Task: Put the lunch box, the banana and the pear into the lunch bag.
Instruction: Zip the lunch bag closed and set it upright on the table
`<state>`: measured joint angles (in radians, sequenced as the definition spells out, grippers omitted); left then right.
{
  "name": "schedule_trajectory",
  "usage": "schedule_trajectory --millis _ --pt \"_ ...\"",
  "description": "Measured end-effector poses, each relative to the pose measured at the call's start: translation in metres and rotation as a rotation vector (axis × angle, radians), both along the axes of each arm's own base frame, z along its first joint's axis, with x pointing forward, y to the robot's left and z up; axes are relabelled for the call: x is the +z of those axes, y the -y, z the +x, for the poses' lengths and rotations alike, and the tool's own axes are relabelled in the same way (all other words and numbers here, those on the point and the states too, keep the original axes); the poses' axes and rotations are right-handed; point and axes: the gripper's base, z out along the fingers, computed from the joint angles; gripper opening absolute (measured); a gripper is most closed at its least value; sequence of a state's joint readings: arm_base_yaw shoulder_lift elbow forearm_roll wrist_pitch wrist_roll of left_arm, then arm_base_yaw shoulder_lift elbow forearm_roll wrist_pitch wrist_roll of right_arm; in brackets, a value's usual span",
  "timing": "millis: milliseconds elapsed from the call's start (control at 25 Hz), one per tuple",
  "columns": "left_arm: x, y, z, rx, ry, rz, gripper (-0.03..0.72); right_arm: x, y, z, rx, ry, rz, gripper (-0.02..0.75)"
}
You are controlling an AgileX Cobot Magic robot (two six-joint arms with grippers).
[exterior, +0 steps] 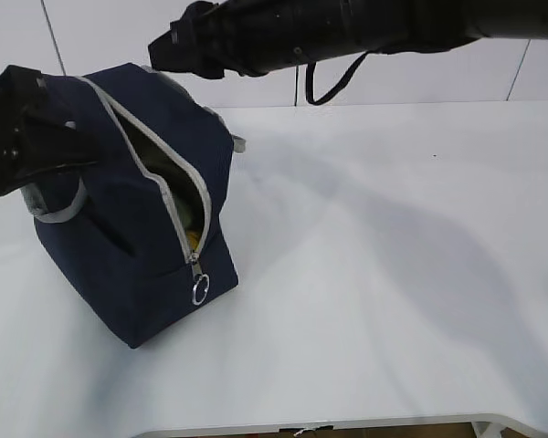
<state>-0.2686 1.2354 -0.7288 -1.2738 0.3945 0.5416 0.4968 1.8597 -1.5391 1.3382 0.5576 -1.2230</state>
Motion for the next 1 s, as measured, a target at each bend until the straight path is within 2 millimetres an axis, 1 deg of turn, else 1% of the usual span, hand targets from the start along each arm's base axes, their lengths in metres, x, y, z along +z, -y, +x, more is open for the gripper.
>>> schedule_trajectory --millis 80,160,280,400,440,480,600,720,760,840,1000 --pt "0.000 0.000 0.000 -0.005 0.003 0.004 0.008 0.009 0.000 0.002 -0.007 0.006 -0.003 0.354" --pt "0.000 0.000 0.000 -0.007 0.006 0.008 0.008 0.022 0.001 0.004 -0.021 0.007 0.000 0.355" --pt "0.000 0.000 0.000 -0.009 0.008 0.010 0.008 0.036 0.002 0.012 -0.021 -0.048 -0.009 0.355" --pt "0.000 0.000 0.000 -0.012 0.008 0.012 0.008 0.031 0.001 0.024 0.029 -0.157 -0.088 0.355" --pt "0.000 0.000 0.000 -0.013 0.009 0.013 0.008 0.031 0.001 0.029 0.038 -0.174 -0.122 0.356" --pt "0.000 0.000 0.000 -0.016 0.010 0.014 0.008 0.024 0.000 0.033 0.057 -0.197 -0.167 0.356" --pt "0.000 0.000 0.000 -0.018 0.012 0.017 0.008 0.019 -0.002 0.045 0.072 -0.238 -0.236 0.356" --pt "0.000 0.000 0.000 -0.020 0.012 0.017 0.008 0.022 -0.005 0.054 0.072 -0.258 -0.247 0.356" --pt "0.000 0.000 0.000 -0.020 0.012 0.017 0.008 0.018 -0.007 0.057 0.078 -0.275 -0.252 0.356" --pt "0.000 0.001 -0.001 -0.022 0.012 0.017 0.008 0.016 -0.009 0.060 0.084 -0.295 -0.252 0.356" --pt "0.000 0.001 -0.001 -0.022 0.013 0.018 0.008 0.003 -0.012 0.063 0.104 -0.346 -0.271 0.356"
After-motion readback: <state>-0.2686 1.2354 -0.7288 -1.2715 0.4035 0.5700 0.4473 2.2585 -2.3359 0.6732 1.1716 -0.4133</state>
